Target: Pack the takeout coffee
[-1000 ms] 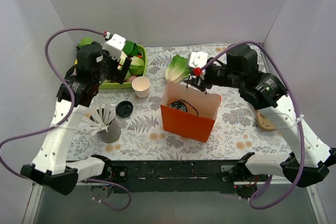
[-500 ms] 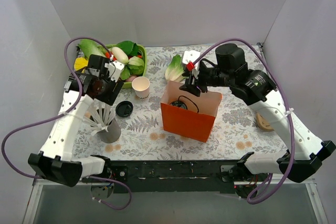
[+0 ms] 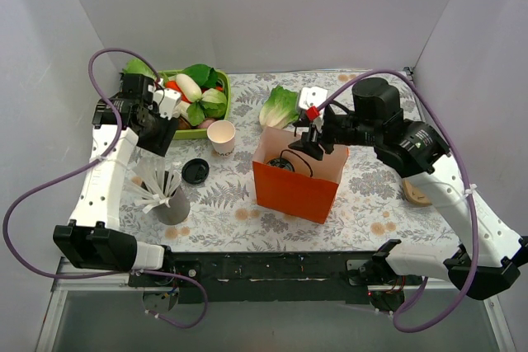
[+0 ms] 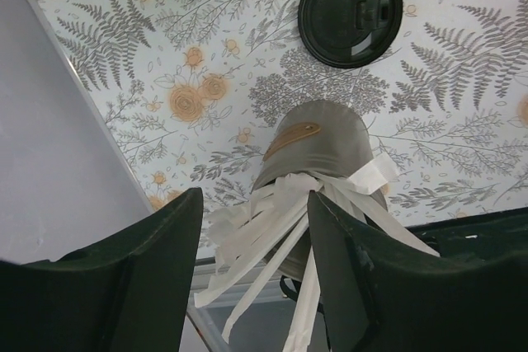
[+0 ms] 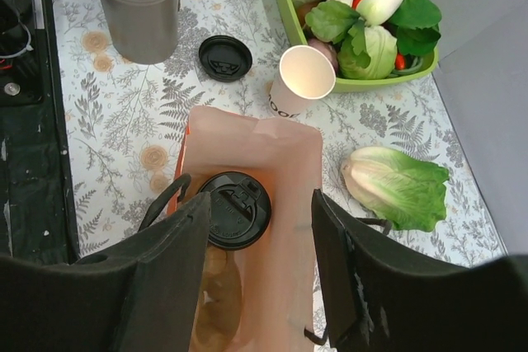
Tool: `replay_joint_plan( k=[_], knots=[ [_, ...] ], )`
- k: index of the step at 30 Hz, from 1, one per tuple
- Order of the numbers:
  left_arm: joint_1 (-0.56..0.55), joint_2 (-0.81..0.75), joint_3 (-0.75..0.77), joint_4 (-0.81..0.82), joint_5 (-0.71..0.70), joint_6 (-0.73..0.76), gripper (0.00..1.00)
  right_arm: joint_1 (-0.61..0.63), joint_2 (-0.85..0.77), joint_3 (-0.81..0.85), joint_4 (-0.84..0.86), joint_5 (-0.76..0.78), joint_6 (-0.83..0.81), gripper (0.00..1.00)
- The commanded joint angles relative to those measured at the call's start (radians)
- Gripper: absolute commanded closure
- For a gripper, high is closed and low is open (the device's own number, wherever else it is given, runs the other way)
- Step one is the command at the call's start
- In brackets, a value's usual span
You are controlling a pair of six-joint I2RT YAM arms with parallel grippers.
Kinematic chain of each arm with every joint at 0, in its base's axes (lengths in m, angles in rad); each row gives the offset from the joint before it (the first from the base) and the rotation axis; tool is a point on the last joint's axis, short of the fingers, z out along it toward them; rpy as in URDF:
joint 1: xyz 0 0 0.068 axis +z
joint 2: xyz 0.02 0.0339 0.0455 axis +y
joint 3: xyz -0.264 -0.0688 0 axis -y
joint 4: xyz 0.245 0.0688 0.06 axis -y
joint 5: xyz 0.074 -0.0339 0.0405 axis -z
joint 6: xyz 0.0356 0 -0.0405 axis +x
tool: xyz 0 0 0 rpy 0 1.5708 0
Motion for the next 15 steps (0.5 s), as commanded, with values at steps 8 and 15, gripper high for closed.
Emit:
replay_joint_plan(
  k=[8,15],
  knots=[
    [0.002,0.012,0.055,-0.054,0.032,-0.019,0.54,0.001,-0.033,-0.060,0.047,-0.012,0.013,0.40],
    [0.002,-0.002,0.009,-0.052,-0.023,-0.021,0.59,-0.002,-0.035,-0.081,0.061,-0.013,0.020,0.40]
  ],
)
